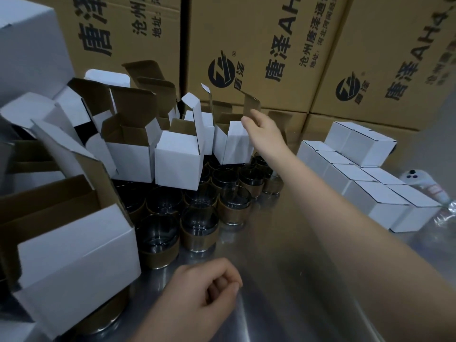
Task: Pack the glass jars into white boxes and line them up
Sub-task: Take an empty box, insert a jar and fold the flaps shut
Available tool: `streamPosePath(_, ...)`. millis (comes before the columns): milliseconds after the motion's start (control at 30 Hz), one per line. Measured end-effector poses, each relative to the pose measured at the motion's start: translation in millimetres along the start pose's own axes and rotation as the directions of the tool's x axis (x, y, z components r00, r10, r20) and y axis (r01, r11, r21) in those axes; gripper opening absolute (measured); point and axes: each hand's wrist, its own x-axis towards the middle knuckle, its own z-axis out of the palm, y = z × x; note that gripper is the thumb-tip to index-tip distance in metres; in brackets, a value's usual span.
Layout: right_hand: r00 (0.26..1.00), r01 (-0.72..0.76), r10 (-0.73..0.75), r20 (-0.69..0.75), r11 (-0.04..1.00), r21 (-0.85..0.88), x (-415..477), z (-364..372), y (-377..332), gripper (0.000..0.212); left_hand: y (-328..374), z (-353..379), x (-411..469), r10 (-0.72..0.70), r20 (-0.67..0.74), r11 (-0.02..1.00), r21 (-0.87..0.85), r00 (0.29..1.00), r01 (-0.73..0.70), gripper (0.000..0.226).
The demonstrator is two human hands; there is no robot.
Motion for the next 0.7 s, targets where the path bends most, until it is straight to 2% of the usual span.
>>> streamPosePath(200,0.993,-0.019,0.035,-0.113,0.990,0.139,-10.9,-5.5,7.3,0.053,0.7,1.3,-0.3,0.009,-0.020,1.000,0.007,1.000,-0.009,0.022)
streamPosePath(467,0.951,0.061,0.055,-0.305,0.932,0.358,-47.1,-44.0,4.1,0.046,1.0,2.5,-2.2,0.001,-0.053,1.000,-0.022,0.999,-0.002,0.024)
streamPosePath(600,0.927,0.089,0.138,-0.348,0.821,0.564,-73.3,-56.8,-0.9,0.028,2.1,2.9,-3.2,-0.003,-0.092,0.998,-0.067,0.996,-0.003,0.027)
streamPosePath(700,0.942,0.091,0.177,-0.284,0.681,0.727,-94.5,-57.7,-6.3,0.021,3.6,3.9,-4.3,0.002,-0.140,0.990,-0.140,0.990,-0.022,0.017)
